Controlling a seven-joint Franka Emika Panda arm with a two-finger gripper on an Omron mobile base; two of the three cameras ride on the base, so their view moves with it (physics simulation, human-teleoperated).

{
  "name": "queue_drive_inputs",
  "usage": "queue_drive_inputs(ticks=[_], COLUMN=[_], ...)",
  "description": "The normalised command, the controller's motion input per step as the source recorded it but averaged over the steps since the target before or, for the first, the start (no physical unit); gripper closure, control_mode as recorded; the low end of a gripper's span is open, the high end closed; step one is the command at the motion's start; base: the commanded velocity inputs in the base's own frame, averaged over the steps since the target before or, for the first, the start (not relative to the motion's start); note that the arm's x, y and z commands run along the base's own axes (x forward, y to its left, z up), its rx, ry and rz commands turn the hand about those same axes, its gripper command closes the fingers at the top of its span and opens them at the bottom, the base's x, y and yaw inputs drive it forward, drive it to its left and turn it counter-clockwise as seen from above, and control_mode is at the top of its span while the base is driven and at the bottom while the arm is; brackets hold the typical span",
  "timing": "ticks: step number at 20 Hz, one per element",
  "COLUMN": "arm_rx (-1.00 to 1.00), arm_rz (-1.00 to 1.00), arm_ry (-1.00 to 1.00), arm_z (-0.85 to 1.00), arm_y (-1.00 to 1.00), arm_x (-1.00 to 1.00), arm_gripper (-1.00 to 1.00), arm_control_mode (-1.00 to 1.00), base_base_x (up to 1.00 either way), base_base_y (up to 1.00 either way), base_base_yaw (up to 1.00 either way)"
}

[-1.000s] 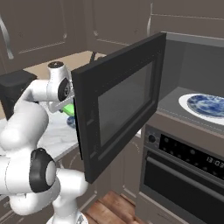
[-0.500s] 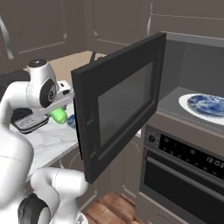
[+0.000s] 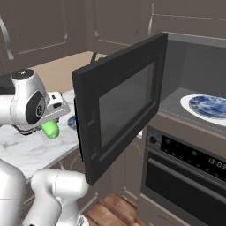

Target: Pick the corn from the counter and place it in the microwave.

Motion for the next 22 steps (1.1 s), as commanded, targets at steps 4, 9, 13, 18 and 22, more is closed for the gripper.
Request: queue_drive_inputs(ticks=[4, 9, 13, 18, 22], arm_rx=[0.0, 0.0, 0.0, 0.0, 0.0], arm_rz=[0.0, 0.0, 0.0, 0.0, 0.0], arm_ry=[0.0, 0.0, 0.0, 0.0, 0.0], arm_z=[0.0, 0.0, 0.0, 0.0, 0.0], arm_y=[0.0, 0.0, 0.0, 0.0, 0.0], arm_x=[0.0, 0.0, 0.0, 0.0, 0.0], arm_gripper=[1.0, 1.0, 1.0, 1.0, 1.0], arm_control_mode=[1.0, 1.0, 1.0, 1.0, 1.0], base_base_x=[-0.61, -0.57, -1.0, -0.93, -0.51], base_base_y=[0.14, 0.06, 0.09, -0.04, -0.33], base_base_yaw=[-0.01, -0.08, -0.12, -0.26, -0.64])
